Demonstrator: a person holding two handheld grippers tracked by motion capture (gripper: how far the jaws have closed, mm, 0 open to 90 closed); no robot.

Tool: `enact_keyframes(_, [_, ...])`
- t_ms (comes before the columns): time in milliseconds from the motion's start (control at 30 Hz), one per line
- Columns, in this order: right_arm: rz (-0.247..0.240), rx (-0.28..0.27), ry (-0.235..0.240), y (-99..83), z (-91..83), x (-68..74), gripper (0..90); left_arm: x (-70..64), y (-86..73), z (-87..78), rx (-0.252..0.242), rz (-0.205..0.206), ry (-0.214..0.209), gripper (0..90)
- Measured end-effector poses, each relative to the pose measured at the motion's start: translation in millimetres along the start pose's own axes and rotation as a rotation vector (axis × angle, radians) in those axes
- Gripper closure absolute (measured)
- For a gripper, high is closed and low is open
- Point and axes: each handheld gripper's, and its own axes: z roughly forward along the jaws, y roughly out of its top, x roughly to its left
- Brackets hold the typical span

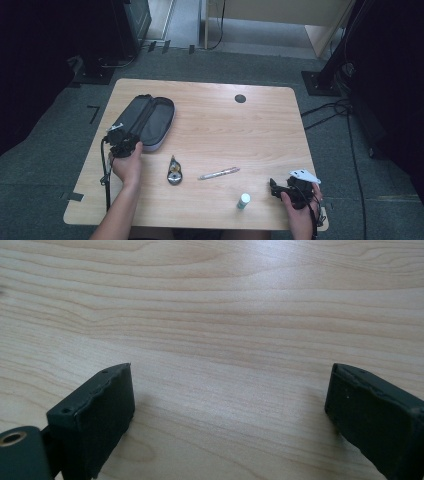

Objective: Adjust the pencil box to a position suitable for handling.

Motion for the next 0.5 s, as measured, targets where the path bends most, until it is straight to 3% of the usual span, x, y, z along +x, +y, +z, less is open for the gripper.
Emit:
enact_keyframes(267, [0.000,0.000,0.000,0.0,0.0,0.0,5.2,6.4,-1.4,-3.2,-0.010,0.093,-0.019,89.2])
enact_keyframes(467, [0.000,0.000,0.000,0.0,0.0,0.0,5.2,13.0,1.2,-1.4,0.018,0.142,-0.128,89.8])
enact_keyframes(500, [0.000,0.000,0.000,0.0,0.0,0.0,5.2,12.7,1.6,-0.7,0.026,0.155,-0.127,89.5])
